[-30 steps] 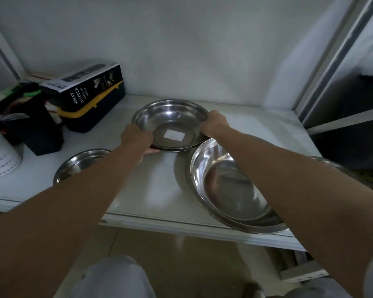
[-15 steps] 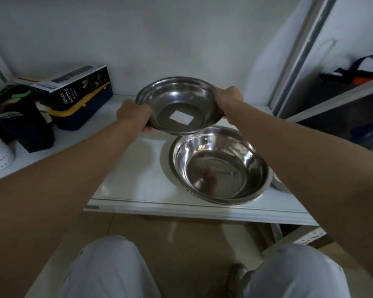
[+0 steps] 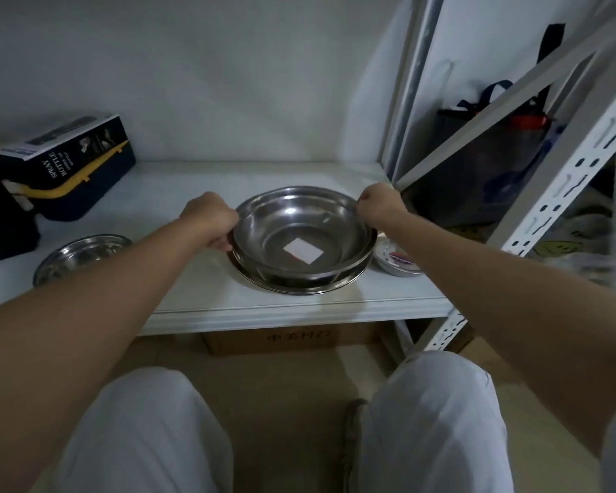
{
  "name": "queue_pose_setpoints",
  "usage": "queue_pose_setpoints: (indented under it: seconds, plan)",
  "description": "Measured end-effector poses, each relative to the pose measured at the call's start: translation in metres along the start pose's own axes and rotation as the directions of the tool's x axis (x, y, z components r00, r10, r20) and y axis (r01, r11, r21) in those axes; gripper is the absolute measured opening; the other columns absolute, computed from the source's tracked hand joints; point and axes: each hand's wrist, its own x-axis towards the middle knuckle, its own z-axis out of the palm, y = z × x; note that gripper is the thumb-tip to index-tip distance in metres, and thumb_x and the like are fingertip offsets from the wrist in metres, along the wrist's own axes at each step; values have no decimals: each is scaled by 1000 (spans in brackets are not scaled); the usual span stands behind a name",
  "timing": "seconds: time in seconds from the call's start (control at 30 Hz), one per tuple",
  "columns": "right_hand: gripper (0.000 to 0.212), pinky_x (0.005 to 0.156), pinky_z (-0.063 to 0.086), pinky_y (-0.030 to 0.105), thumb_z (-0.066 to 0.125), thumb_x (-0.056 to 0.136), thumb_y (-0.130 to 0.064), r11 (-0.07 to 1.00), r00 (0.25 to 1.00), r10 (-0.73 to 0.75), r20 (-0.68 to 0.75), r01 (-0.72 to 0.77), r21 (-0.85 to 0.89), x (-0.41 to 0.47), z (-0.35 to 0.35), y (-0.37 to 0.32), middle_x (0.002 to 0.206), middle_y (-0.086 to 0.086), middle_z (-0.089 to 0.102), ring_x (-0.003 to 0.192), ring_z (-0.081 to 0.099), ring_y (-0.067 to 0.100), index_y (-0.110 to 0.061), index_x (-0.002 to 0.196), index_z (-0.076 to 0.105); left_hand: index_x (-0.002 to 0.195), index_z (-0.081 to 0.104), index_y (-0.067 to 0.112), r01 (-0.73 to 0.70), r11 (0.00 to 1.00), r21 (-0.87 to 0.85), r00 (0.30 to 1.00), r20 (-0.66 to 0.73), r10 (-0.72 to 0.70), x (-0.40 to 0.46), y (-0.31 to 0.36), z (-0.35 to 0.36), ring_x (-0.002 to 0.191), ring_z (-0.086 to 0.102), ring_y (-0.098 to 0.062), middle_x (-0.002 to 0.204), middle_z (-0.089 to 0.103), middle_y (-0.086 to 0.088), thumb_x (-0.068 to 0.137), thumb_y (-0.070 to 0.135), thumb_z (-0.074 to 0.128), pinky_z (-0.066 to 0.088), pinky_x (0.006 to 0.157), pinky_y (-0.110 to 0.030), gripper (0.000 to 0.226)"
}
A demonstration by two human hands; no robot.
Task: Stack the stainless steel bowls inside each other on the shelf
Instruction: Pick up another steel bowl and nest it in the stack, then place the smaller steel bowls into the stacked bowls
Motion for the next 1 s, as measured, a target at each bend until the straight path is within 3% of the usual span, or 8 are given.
queue_pose_setpoints:
  seconds: [0.1, 0.23, 0.33, 0.43, 0.5, 0.63, 0.83, 1.0]
  plan:
    - [30, 89, 54, 39, 48, 88, -5, 996, 997, -9, 74, 15, -87, 8, 22, 9, 111, 19, 67, 105, 62, 34, 1, 111, 66, 74, 64, 0, 17, 993, 118, 1000, -12, -15, 16, -15, 15, 58, 70, -31, 71, 71, -19, 83, 4, 57, 57, 50, -29, 12]
    - [29, 91, 54, 44, 49, 87, -3, 997, 999, -22, 44, 26, -78, 10, 30, 14, 111, 21, 67, 102, 63, 35, 1, 110, 66, 82, 69, -4, -25, 980, 199, 999, -37, 33, 25, -29, 25, 79, 75, -36, 86, 75, -23, 77, 4, 60, 62, 79, -43, 12]
    - [28, 89, 55, 44, 47, 89, -1, 991, 998, -48, 29, 51, -127, 5, 42, 25, 109, 21, 67, 99, 63, 35, 2, 109, 67, 75, 56, 4, -75, 963, 258, 997, -5, 79, 25, -33, 37, 93, 69, -41, 98, 71, -26, 82, 11, 57, 53, 76, -37, 10]
    - [28, 87, 54, 42, 46, 90, -2, 983, 996, -88, -17, 84, -166, 9, 38, 25, 111, 20, 66, 98, 63, 34, 0, 109, 67, 77, 57, 3, -130, 946, 296, 988, -41, 148, 27, -25, 37, 85, 65, -39, 91, 68, -22, 86, 13, 57, 47, 67, -36, 12]
    - [29, 95, 50, 43, 48, 90, -5, 973, 992, -118, -42, 107, -205, 13, 34, 24, 118, 20, 59, 106, 58, 36, -2, 112, 66, 82, 62, 2, -156, 929, 335, 978, -80, 194, 29, -22, 36, 79, 60, -34, 94, 68, -20, 87, 16, 59, 42, 66, -34, 15]
    - [29, 96, 46, 42, 50, 89, -5, 963, 984, -159, -77, 137, -232, 11, 33, 26, 122, 18, 53, 111, 52, 36, -7, 113, 67, 102, 63, 14, -223, 904, 366, 952, -119, 283, 29, -27, 36, 95, 62, -37, 108, 61, -15, 82, 25, 65, 53, 78, -43, 23]
    - [30, 80, 50, 40, 49, 86, -1, 977, 988, -139, -73, 124, -176, 15, 38, 22, 113, 18, 59, 98, 59, 34, -6, 113, 62, 110, 54, 13, -220, 921, 323, 966, -62, 252, 28, -28, 33, 85, 63, -34, 97, 63, -13, 88, 19, 57, 57, 77, -43, 23]
    - [32, 78, 44, 37, 49, 84, -2, 977, 985, -166, -51, 157, -148, 22, 53, 2, 113, 19, 61, 101, 59, 37, -7, 113, 61, 117, 57, 12, -180, 944, 277, 973, -91, 212, 35, -40, 13, 97, 64, -35, 108, 65, -15, 87, 12, 61, 56, 85, -44, 30]
